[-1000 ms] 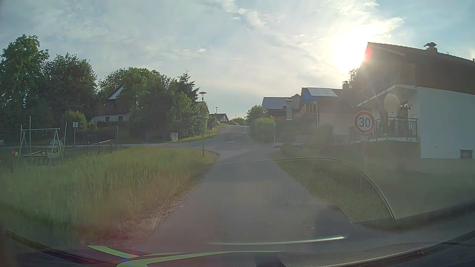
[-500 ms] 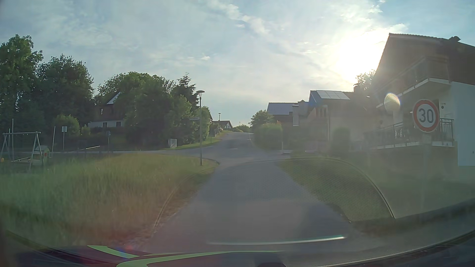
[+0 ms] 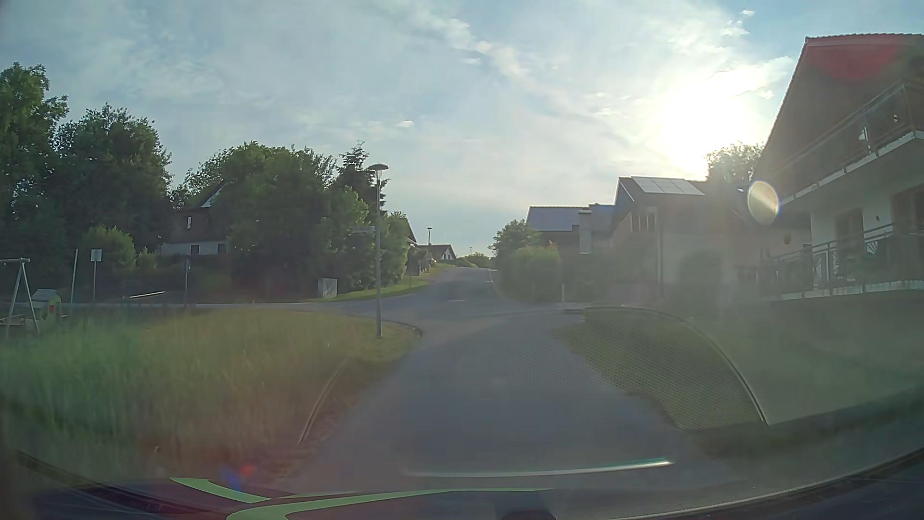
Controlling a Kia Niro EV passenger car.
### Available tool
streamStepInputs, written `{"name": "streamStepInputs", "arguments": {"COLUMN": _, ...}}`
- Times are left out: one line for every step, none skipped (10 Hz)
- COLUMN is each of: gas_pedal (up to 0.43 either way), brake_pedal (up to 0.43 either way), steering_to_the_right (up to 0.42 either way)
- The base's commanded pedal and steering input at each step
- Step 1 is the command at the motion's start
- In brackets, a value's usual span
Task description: Follow the waypoints while adhering to traffic rules and regulations
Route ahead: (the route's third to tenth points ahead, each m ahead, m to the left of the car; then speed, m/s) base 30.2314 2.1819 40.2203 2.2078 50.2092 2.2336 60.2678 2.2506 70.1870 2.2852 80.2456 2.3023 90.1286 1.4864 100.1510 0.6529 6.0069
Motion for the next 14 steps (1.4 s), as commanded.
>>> {"name": "streamStepInputs", "arguments": {"gas_pedal": 0.098, "brake_pedal": 0.0, "steering_to_the_right": 0.005}}
{"name": "streamStepInputs", "arguments": {"gas_pedal": 0.098, "brake_pedal": 0.0, "steering_to_the_right": 0.005}}
{"name": "streamStepInputs", "arguments": {"gas_pedal": 0.098, "brake_pedal": 0.0, "steering_to_the_right": 0.005}}
{"name": "streamStepInputs", "arguments": {"gas_pedal": 0.098, "brake_pedal": 0.0, "steering_to_the_right": 0.004}}
{"name": "streamStepInputs", "arguments": {"gas_pedal": 0.11, "brake_pedal": 0.0, "steering_to_the_right": 0.004}}
{"name": "streamStepInputs", "arguments": {"gas_pedal": 0.138, "brake_pedal": 0.0, "steering_to_the_right": 0.003}}
{"name": "streamStepInputs", "arguments": {"gas_pedal": 0.138, "brake_pedal": 0.0, "steering_to_the_right": -0.001}}
{"name": "streamStepInputs", "arguments": {"gas_pedal": 0.138, "brake_pedal": 0.0, "steering_to_the_right": -0.003}}
{"name": "streamStepInputs", "arguments": {"gas_pedal": 0.138, "brake_pedal": 0.0, "steering_to_the_right": -0.003}}
{"name": "streamStepInputs", "arguments": {"gas_pedal": 0.138, "brake_pedal": 0.0, "steering_to_the_right": -0.004}}
{"name": "streamStepInputs", "arguments": {"gas_pedal": 0.138, "brake_pedal": 0.0, "steering_to_the_right": -0.006}}
{"name": "streamStepInputs", "arguments": {"gas_pedal": 0.138, "brake_pedal": 0.0, "steering_to_the_right": -0.008}}
{"name": "streamStepInputs", "arguments": {"gas_pedal": 0.15, "brake_pedal": 0.0, "steering_to_the_right": -0.011}}
{"name": "streamStepInputs", "arguments": {"gas_pedal": 0.15, "brake_pedal": 0.0, "steering_to_the_right": -0.014}}
